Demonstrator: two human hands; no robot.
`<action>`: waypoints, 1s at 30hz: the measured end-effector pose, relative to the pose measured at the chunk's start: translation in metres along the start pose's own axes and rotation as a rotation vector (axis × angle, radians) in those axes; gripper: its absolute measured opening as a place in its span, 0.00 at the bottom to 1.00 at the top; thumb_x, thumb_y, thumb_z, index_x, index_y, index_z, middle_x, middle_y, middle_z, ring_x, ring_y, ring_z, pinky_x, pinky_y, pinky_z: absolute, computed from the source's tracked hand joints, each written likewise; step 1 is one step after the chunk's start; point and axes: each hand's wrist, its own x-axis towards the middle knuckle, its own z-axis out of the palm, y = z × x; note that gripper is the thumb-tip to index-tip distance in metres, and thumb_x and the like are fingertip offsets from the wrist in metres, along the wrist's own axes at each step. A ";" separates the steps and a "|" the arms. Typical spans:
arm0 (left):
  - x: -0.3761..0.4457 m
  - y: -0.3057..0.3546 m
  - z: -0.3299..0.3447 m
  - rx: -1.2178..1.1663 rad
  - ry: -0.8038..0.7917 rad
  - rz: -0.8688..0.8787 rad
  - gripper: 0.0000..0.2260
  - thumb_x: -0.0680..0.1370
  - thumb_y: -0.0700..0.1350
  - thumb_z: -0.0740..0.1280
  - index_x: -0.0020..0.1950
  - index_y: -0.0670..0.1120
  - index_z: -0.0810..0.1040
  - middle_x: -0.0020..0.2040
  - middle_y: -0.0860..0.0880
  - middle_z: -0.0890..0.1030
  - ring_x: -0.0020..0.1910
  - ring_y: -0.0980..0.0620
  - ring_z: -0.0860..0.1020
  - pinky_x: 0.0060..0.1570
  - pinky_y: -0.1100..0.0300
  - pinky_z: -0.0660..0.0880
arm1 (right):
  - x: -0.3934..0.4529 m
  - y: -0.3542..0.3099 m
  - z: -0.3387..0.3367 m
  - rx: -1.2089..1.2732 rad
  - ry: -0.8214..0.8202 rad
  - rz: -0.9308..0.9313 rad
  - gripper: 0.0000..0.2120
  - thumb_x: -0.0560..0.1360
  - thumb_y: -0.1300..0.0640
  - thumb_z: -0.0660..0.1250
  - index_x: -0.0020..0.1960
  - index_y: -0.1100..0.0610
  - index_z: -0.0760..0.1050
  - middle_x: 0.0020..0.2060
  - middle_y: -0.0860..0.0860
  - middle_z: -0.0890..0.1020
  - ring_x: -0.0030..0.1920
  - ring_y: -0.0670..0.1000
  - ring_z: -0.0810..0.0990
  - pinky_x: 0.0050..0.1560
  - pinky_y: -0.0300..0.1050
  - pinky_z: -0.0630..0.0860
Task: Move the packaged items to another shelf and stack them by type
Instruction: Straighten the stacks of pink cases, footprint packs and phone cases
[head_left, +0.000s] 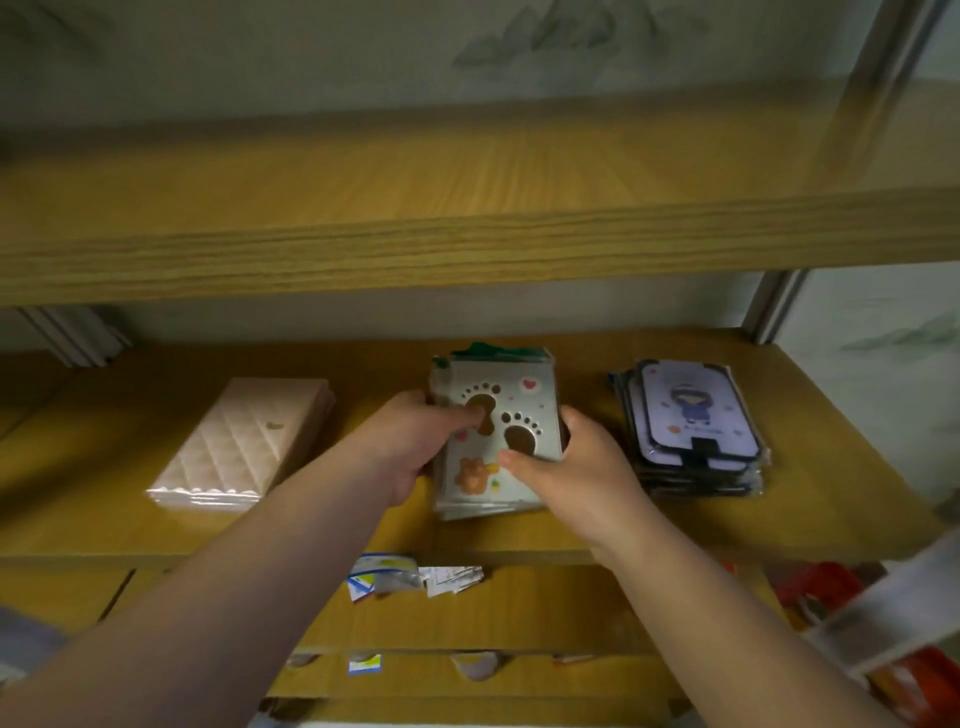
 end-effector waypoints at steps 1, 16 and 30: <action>-0.003 -0.001 0.000 0.006 0.004 0.038 0.17 0.73 0.44 0.76 0.60 0.42 0.79 0.50 0.41 0.85 0.51 0.41 0.84 0.56 0.41 0.80 | 0.001 -0.001 -0.001 0.010 -0.024 0.008 0.23 0.68 0.51 0.79 0.60 0.44 0.75 0.55 0.46 0.82 0.54 0.47 0.83 0.54 0.50 0.82; -0.029 -0.031 -0.012 0.305 0.012 0.809 0.26 0.82 0.43 0.64 0.75 0.58 0.55 0.70 0.52 0.71 0.71 0.59 0.69 0.69 0.61 0.68 | 0.009 0.007 0.012 -0.151 0.012 -0.443 0.29 0.79 0.46 0.65 0.75 0.40 0.56 0.68 0.40 0.72 0.64 0.33 0.70 0.56 0.24 0.67; -0.003 -0.021 -0.034 0.469 0.125 0.429 0.19 0.73 0.59 0.69 0.62 0.54 0.75 0.56 0.51 0.75 0.56 0.48 0.77 0.57 0.48 0.77 | 0.017 -0.022 0.018 -0.130 -0.006 -0.056 0.05 0.76 0.44 0.70 0.51 0.40 0.76 0.45 0.39 0.84 0.42 0.35 0.81 0.34 0.31 0.72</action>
